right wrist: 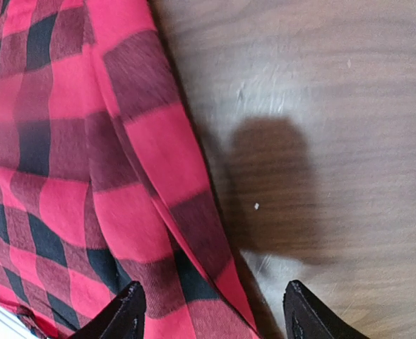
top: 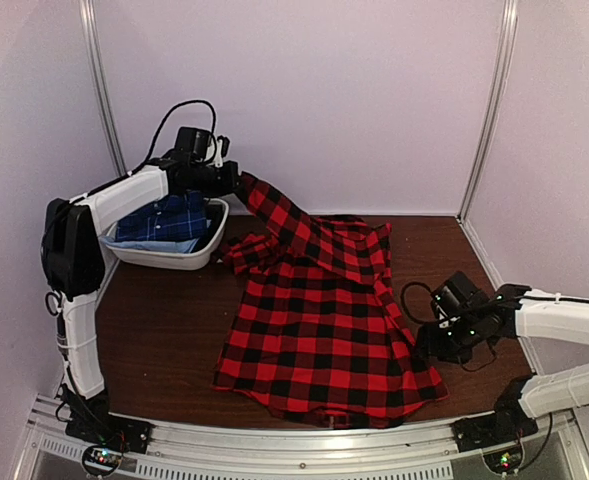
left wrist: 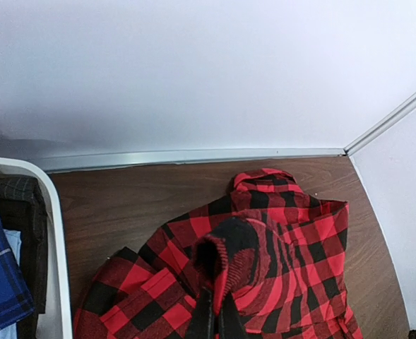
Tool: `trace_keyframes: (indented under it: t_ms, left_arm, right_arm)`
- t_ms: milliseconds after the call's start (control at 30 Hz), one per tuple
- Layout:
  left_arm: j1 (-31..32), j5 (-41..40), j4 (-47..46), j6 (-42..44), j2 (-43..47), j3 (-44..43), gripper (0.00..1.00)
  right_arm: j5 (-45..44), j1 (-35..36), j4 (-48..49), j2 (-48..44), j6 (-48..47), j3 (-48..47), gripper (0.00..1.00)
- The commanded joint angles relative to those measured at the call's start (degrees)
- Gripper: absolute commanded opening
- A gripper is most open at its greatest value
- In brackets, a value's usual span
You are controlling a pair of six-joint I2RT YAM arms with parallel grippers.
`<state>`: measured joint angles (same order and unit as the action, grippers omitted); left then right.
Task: Fold and stack the long sleeve shirts
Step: Pick up the corner of the shirt from the center of the board.
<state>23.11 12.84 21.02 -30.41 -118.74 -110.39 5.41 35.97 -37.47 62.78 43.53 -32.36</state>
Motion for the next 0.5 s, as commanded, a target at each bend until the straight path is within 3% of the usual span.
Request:
trace_keyframes:
  t_ms: [0,467]
  left_arm:
    - [-0.92,1.66,-3.30,0.88,1.59,-1.76,0.00]
    - [-1.05,3.83,-4.85,0.01,0.01,-2.66,0.00]
  right_arm:
    - [-0.26,3.20,-4.03,-1.37,4.08,0.86,0.68]
    - [1.31,7.28,-7.25,-5.81,11.80,5.02,0.58]
